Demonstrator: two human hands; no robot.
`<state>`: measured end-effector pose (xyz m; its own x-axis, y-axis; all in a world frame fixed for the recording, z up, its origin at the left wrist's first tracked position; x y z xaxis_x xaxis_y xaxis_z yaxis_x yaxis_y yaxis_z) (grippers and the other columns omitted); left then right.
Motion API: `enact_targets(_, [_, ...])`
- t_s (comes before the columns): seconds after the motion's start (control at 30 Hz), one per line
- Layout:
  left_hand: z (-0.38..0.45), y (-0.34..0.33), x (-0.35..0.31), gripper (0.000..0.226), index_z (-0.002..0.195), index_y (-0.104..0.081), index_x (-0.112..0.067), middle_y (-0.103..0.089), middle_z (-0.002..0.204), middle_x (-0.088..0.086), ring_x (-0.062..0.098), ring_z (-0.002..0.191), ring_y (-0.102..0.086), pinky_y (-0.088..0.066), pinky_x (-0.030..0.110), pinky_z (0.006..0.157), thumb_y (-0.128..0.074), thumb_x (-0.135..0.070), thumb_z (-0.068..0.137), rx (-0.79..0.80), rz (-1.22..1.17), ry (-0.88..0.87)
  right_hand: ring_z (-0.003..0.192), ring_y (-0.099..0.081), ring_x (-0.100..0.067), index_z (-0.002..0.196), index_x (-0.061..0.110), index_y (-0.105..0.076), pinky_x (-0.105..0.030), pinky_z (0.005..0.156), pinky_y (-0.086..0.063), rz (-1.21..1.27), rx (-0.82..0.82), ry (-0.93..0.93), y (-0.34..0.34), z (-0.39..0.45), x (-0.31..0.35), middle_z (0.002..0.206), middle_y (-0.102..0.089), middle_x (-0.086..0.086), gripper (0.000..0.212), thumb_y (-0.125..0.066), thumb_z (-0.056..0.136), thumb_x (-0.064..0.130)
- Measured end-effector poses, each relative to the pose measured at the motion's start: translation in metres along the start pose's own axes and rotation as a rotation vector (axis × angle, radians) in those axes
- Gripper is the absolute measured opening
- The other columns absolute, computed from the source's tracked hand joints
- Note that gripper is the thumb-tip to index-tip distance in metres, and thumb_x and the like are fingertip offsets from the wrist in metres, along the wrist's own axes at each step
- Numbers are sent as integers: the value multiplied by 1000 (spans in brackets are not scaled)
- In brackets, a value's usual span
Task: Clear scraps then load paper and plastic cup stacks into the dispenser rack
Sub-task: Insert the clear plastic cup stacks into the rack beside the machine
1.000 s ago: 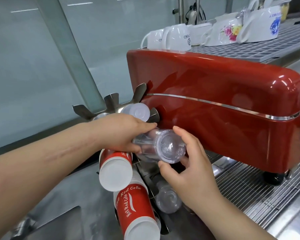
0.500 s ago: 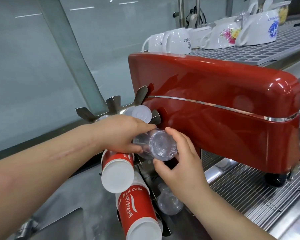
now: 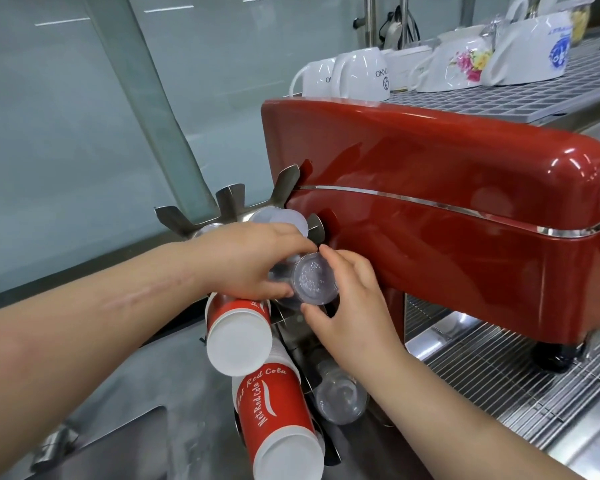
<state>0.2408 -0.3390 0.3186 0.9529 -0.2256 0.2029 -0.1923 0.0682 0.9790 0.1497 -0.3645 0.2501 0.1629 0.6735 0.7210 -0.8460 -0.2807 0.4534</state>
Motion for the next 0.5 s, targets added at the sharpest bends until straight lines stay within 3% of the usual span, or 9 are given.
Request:
enact_targets(0.27, [9, -8, -6, 47, 127, -55, -29, -53, 114, -8, 15, 99, -57, -47, 31, 71, -52, -55, 87, 63, 316, -66, 131, -37, -11, 149, 21, -30, -16, 105, -28, -34, 81, -28, -14, 4, -8, 144, -37, 3, 79, -70, 81, 23])
enact_targets(0.43, [16, -13, -17, 44, 113, -64, -29, -50, 128, -6, 19, 124, -42, -33, 38, 95, -37, -55, 90, -33, 584, -189, 124, -46, -17, 140, 17, -42, -13, 101, -29, -109, 87, -29, -20, 13, -12, 138, -42, -2, 70, -72, 76, 22])
enact_targets(0.5, [18, -17, -16, 45, 111, -67, -28, -45, 140, -4, 20, 136, -35, -28, 44, 104, -37, -54, 89, -25, 611, -205, 120, -47, -19, 136, 19, -45, -22, 100, -38, -169, 94, -27, -24, 16, -13, 135, -42, 0, 67, -72, 75, 24])
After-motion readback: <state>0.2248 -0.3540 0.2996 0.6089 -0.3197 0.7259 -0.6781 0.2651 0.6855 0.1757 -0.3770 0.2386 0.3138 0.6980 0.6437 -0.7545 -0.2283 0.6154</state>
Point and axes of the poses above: each hand's wrist, its own z-axis towards the middle knuckle, its own y-axis out of the back of the hand, x = y × z, the point moved 10 cm from there along z, towards the middle knuckle
